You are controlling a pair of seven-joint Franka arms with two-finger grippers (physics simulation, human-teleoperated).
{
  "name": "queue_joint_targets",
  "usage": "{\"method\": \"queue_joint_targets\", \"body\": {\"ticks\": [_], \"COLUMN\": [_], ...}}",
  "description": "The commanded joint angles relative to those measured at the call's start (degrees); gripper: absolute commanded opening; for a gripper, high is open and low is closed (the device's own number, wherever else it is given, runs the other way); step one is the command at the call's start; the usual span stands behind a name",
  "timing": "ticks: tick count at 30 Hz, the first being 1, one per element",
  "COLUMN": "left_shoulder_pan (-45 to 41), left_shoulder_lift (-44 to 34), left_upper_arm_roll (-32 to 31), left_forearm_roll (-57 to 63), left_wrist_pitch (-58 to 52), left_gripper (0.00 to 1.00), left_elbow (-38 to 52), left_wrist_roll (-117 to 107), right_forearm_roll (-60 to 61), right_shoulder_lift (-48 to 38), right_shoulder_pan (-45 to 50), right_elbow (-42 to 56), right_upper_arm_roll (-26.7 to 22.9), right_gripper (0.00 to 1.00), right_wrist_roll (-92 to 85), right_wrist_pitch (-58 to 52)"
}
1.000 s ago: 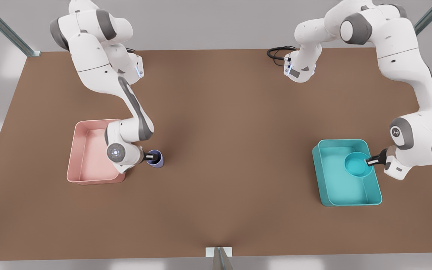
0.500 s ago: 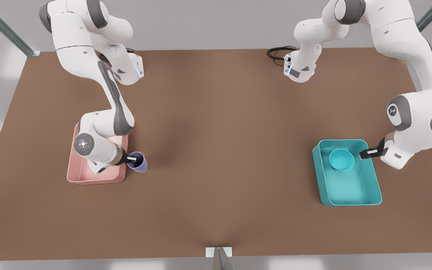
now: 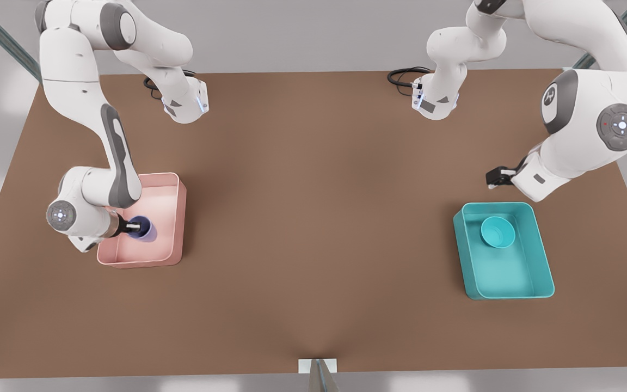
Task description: Put the bowls and cups in different boxes
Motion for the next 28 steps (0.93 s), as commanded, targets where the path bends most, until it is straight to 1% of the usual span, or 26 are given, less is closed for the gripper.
{"method": "queue_joint_targets", "body": {"ticks": [1,4,5,6,10,12,17,18,19,21,22,23,24,28], "left_shoulder_pan": [-0.03,-0.12,-0.03,-0.03,0.32,0.41,0.50,0.50,0.59,0.50,0.50,0.50,0.41,0.50], "left_shoulder_lift": [-0.06,0.11,0.11,0.11,0.55,0.55,1.08,1.26,1.34,1.17,0.99,0.90,0.90,0.64], "left_upper_arm_roll": [-0.04,-0.04,-0.04,-0.04,-0.04,-0.04,-0.04,0.05,0.05,-0.04,-0.13,-0.04,-0.13,-0.30], "left_forearm_roll": [-0.34,-0.42,-0.33,-0.33,-0.42,-0.42,-0.16,-0.07,-0.33,0.02,0.02,-0.25,-0.42,-0.33], "left_wrist_pitch": [-2.28,-2.19,-2.10,-2.10,-2.19,-2.19,-1.93,-1.93,-1.93,-2.10,-2.19,-2.19,-2.28,-3.95], "left_gripper": [1.00,1.00,1.00,1.00,1.00,1.00,1.00,1.00,1.00,1.00,1.00,1.00,1.00,1.00], "left_elbow": [-0.05,-0.05,-0.05,-0.05,-0.14,-0.14,-0.05,-0.05,-0.05,0.30,0.39,0.39,0.30,0.30], "left_wrist_roll": [-1.49,-1.58,-1.58,-1.49,-1.58,-1.49,-1.49,-1.49,-1.58,-1.49,-1.58,-1.58,-1.67,-1.58], "right_forearm_roll": [1.02,4.19,4.98,5.07,5.07,5.16,8.15,8.06,6.83,0.85,-1.78,-2.84,-6.00,-3.63], "right_shoulder_lift": [1.48,3.24,3.32,3.41,3.15,1.04,-11.78,-13.72,-13.73,-13.38,-13.90,-14.69,-11.71,-13.29], "right_shoulder_pan": [-0.04,0.05,0.05,0.05,-0.04,0.05,1.01,2.06,3.03,4.61,6.29,5.85,5.58,4.53], "right_elbow": [0.16,0.34,0.25,0.34,0.51,0.69,0.69,5.15,11.84,21.24,23.63,25.82,32.41,31.54], "right_upper_arm_roll": [0.03,0.30,0.30,0.30,0.30,0.47,0.56,0.56,0.56,0.56,0.65,2.13,4.78,4.87], "right_gripper": [0.21,0.21,0.52,0.99,1.00,1.00,1.00,1.00,1.00,1.00,1.00,1.00,1.00,1.00], "right_wrist_roll": [-13.67,-13.67,-13.67,-13.67,-14.38,-15.17,-14.99,-13.24,-8.06,1.97,1.71,1.53,2.15,3.90], "right_wrist_pitch": [8.44,8.88,8.88,8.88,8.62,5.89,-15.10,-25.71,-34.43,-39.10,-39.55,-40.16,-45.52,-45.44]}}
